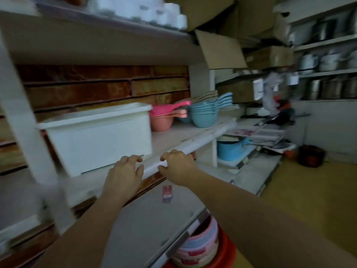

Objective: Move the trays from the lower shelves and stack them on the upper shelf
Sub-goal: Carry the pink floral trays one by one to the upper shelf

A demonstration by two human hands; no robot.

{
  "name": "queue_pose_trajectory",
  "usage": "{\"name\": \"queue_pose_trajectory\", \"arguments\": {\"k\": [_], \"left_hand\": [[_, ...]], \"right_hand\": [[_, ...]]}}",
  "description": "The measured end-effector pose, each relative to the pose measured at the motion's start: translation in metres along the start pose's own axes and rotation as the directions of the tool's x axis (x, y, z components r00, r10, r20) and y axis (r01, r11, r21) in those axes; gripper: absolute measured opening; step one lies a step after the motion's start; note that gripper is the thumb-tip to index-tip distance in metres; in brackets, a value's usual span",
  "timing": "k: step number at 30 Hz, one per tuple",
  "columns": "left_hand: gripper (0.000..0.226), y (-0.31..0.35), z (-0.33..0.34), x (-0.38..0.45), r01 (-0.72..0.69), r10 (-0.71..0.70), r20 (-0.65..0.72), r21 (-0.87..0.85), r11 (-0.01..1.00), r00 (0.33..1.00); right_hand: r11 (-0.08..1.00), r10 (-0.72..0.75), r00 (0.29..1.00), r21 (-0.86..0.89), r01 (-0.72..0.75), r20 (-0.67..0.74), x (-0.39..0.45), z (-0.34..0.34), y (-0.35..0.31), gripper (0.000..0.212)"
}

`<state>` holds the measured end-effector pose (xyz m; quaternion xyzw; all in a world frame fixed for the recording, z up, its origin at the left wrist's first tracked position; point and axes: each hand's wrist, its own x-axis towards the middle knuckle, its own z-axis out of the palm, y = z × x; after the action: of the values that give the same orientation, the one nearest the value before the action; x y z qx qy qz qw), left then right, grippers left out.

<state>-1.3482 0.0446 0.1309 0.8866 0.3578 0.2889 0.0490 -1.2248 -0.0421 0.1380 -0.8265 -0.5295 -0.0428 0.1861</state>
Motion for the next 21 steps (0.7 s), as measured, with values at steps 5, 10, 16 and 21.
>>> {"name": "queue_pose_trajectory", "arguments": {"k": [5, 10, 16, 21], "left_hand": [[0.029, 0.106, 0.068, 0.026, -0.086, 0.088, 0.047, -0.054, 0.995, 0.995], [0.026, 0.217, 0.137, 0.061, -0.131, 0.138, 0.054, -0.112, 0.985, 0.989], [0.029, 0.322, 0.190, 0.099, -0.219, 0.234, 0.112, -0.132, 0.967, 0.966], [0.030, 0.378, 0.227, 0.121, -0.287, 0.307, 0.158, -0.138, 0.948, 0.938]], "right_hand": [[0.992, 0.120, 0.993, -0.023, -0.120, -0.001, -0.011, -0.030, 0.126, 0.036], [0.984, 0.167, 0.986, -0.068, -0.166, 0.020, -0.014, -0.065, 0.250, 0.041], [0.958, 0.269, 0.963, -0.116, -0.263, 0.034, -0.017, -0.097, 0.361, 0.044], [0.937, 0.335, 0.942, -0.102, -0.333, 0.005, -0.015, -0.103, 0.426, 0.043]]}}
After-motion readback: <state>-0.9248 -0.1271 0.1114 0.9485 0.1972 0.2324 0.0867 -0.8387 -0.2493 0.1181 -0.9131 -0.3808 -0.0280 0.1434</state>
